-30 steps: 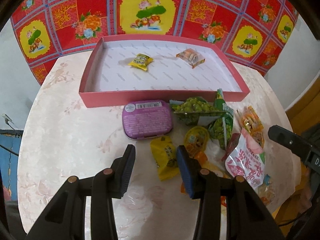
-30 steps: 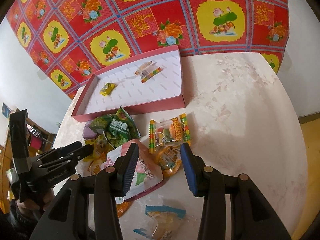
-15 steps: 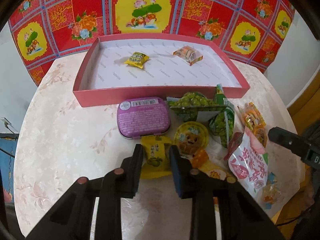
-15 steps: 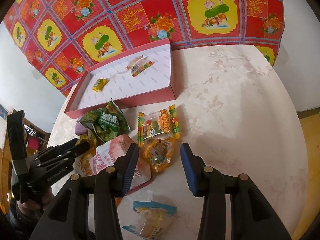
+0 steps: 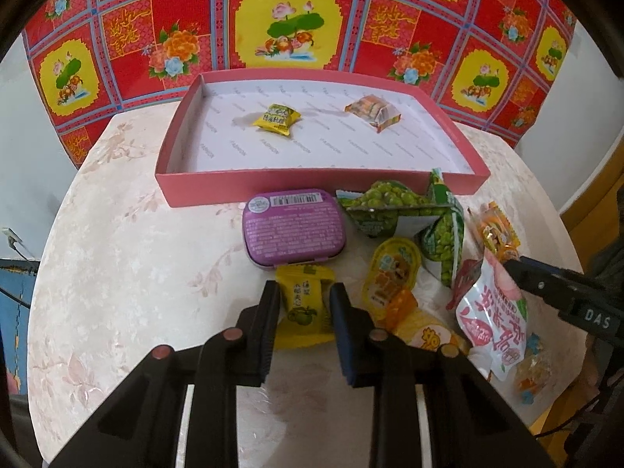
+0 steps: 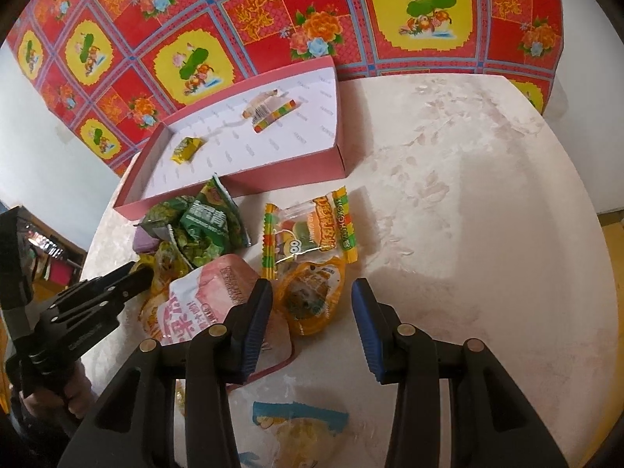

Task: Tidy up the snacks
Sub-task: 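Grasp another yellow packet with the left tool while the right tool grasps the orange jelly candy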

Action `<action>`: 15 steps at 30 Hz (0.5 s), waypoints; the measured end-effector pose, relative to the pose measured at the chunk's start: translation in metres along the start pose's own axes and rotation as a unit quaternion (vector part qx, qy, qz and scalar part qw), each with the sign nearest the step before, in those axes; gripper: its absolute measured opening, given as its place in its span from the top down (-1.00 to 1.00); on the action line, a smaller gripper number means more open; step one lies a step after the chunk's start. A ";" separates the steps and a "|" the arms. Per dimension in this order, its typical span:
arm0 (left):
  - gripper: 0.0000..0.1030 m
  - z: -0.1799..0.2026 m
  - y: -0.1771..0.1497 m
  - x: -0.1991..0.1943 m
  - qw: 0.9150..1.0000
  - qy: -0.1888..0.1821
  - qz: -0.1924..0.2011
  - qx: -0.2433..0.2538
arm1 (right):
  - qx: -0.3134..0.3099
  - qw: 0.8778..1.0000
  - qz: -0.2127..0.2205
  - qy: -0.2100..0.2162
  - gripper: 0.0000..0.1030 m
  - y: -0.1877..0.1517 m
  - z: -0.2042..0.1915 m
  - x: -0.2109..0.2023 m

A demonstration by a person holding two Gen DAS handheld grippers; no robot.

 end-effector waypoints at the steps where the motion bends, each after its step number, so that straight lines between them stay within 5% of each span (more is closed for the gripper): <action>1: 0.46 0.000 0.000 0.000 1.000 -0.001 0.001 0.000 | 0.000 1.000 -0.001 -0.003 0.14 0.000 0.000 0.001; 6: 0.46 0.001 0.000 0.000 1.000 0.000 0.003 0.003 | -0.013 1.000 0.010 -0.018 0.18 0.000 -0.003 0.003; 8: 0.46 0.001 0.000 0.000 1.000 -0.001 0.003 0.003 | -0.019 1.000 0.010 -0.019 0.46 0.000 -0.005 0.005; 15: 0.49 -0.001 0.000 -0.005 1.000 -0.017 0.008 -0.002 | -0.012 1.000 0.014 -0.009 0.51 -0.001 -0.003 0.003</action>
Point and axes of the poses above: each gripper's, at about its wrist camera, not at the fingertips, and x roughly the way its jaws point, z to its right, y to its top, the point moved 2 cm from there along x, roughly the way its jaws point, and after that the axes turned 1 degree about x, right-handed, at the moved point
